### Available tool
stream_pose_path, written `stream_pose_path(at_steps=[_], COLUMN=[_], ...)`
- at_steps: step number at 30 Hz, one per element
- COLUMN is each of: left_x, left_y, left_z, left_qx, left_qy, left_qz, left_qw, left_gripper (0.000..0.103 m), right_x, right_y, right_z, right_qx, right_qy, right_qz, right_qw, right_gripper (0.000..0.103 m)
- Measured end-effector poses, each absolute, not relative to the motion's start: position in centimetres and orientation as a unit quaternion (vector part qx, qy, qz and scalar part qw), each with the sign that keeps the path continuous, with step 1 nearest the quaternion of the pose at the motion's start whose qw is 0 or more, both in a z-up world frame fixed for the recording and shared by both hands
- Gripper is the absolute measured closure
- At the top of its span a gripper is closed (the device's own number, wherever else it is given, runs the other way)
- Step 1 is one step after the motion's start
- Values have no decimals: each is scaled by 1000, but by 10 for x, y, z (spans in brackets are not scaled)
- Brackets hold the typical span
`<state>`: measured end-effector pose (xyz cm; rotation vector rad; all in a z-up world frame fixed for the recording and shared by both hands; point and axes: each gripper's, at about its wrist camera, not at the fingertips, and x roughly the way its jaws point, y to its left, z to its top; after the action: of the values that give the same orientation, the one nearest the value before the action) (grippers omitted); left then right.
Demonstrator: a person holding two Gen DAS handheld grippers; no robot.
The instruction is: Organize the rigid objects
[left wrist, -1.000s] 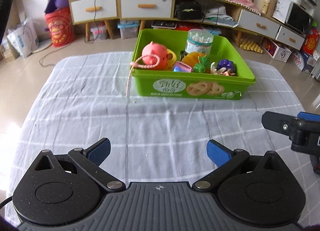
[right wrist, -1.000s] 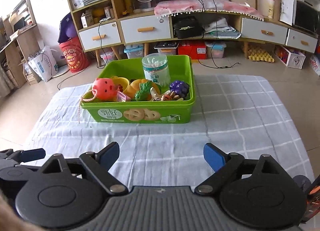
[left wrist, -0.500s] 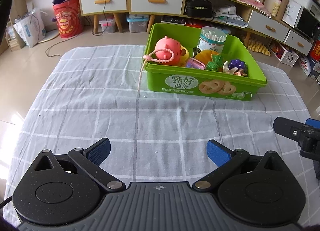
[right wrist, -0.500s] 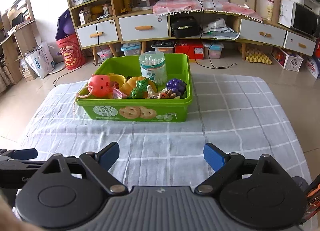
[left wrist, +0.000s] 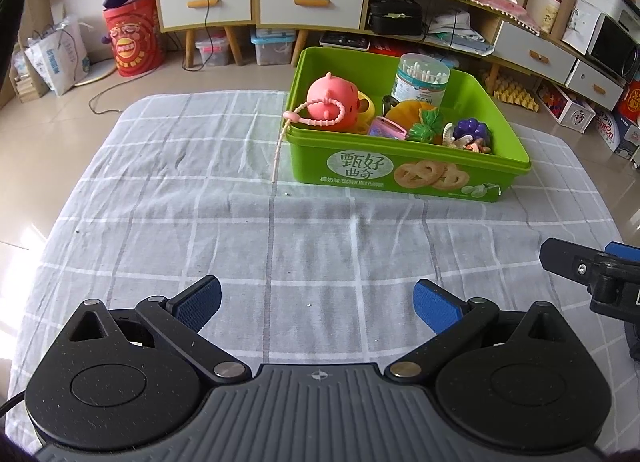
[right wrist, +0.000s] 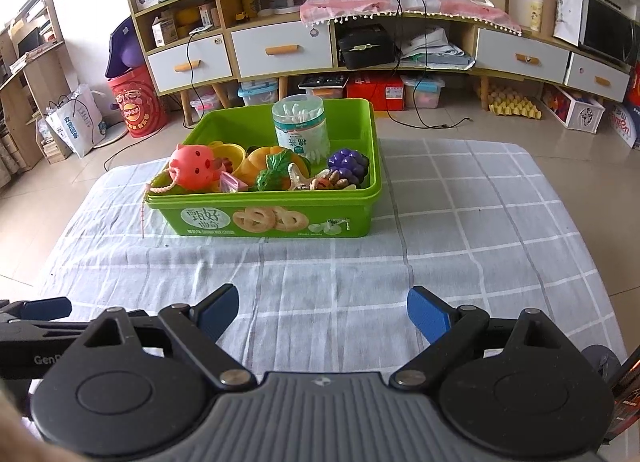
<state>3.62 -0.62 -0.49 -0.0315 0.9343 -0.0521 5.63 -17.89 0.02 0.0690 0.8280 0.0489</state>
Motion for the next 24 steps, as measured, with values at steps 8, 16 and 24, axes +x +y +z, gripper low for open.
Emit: stream_pose_path(at_steps=[8, 16, 24], left_x=[36, 36, 37], left_y=[-7, -7, -7], left_z=[-5, -5, -5], left_qx=[-14, -15, -14], left_qy=[452, 451, 452], left_qz=[-26, -26, -26], left_qw=[892, 892, 892], left_gripper=[2, 2, 2], right_x=[57, 57, 57], right_y=[-178, -177, -176], right_z=[-2, -3, -4], right_qx=[31, 30, 29], right_qy=[407, 410, 411], right_qz=[25, 25, 26], right_qw=[913, 911, 911], right_gripper=[29, 29, 29])
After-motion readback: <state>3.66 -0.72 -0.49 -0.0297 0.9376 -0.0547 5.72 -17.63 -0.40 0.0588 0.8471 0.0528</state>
